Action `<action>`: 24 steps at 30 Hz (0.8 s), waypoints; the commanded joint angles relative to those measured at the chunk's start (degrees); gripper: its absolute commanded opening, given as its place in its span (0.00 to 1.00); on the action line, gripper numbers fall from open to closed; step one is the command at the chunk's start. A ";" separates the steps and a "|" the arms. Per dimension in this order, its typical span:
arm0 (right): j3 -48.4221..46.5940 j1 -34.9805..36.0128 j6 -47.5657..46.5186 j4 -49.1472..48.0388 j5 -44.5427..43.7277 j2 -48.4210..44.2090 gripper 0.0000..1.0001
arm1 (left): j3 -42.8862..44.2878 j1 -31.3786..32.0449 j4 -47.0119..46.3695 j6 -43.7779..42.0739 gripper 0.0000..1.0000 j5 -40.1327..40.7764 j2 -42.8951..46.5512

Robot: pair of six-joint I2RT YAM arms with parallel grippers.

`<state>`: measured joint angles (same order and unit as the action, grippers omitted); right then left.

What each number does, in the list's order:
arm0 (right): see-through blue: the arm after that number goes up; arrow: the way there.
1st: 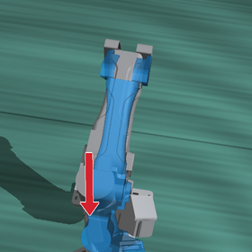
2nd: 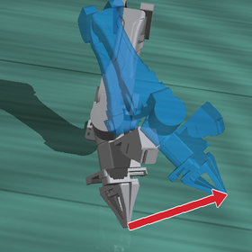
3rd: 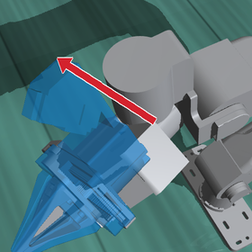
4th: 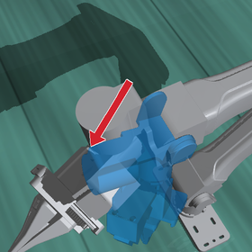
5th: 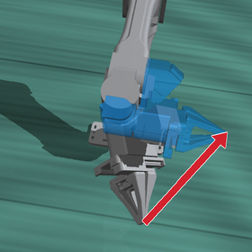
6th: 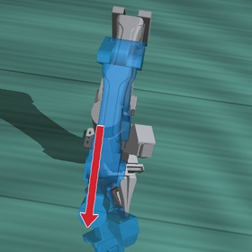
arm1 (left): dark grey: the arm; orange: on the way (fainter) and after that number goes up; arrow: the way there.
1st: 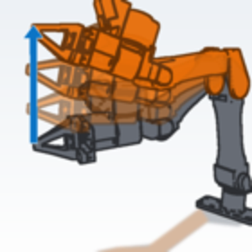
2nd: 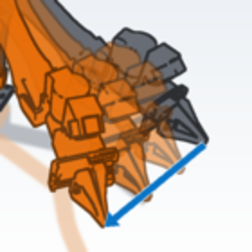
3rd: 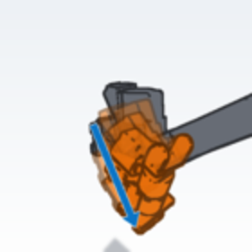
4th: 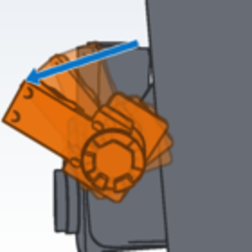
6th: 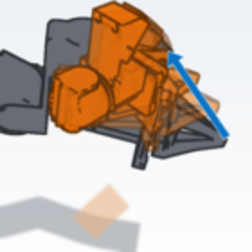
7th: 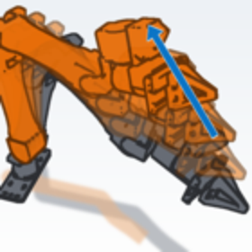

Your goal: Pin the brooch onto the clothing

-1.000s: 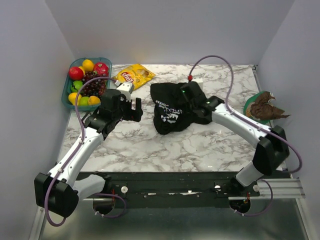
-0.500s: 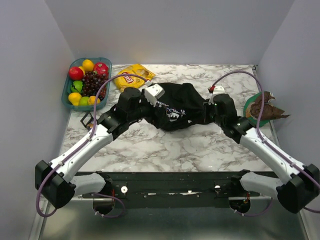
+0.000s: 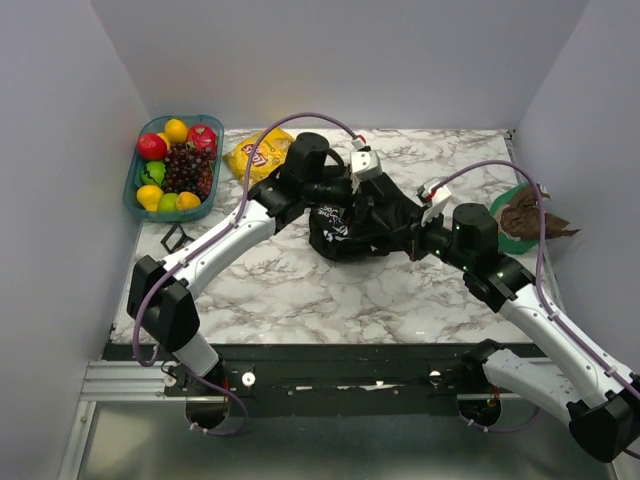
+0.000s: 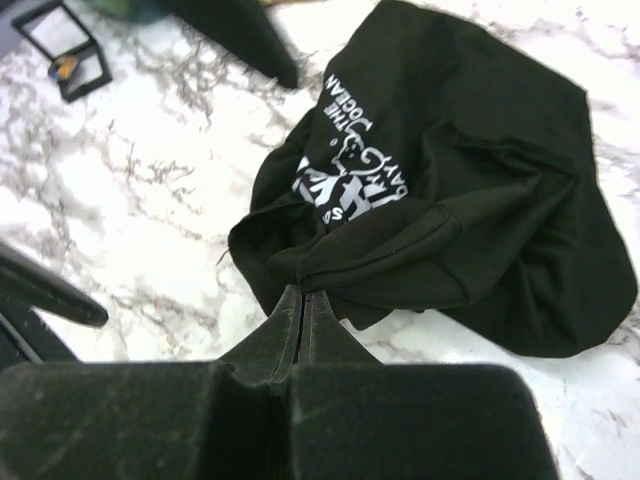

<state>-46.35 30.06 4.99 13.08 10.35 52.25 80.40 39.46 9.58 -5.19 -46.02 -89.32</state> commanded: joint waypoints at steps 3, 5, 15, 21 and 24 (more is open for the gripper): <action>1.00 0.43 -0.51 -0.60 6.70 -3.65 0.01 | 9.07 0.00 7.99 -3.51 0.94 -13.12 -7.09; 0.82 0.43 -0.42 -0.51 7.14 -3.73 0.01 | 9.33 0.00 7.91 -2.90 0.89 -14.80 -8.41; 0.21 0.43 -0.34 0.28 9.78 -3.91 0.01 | 8.72 0.00 11.42 -3.77 0.77 -20.33 -12.11; -0.50 0.43 -0.69 1.42 8.55 -4.70 0.01 | 8.10 0.00 13.17 -4.82 0.54 -20.78 -12.37; -0.76 0.43 -0.86 2.12 8.02 -4.88 0.01 | 9.25 0.00 14.93 -5.62 0.49 -20.08 -12.90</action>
<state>-45.34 30.06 4.86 13.45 18.31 48.56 88.60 39.46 21.10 -9.04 -64.18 -101.34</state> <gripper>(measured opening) 0.014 0.518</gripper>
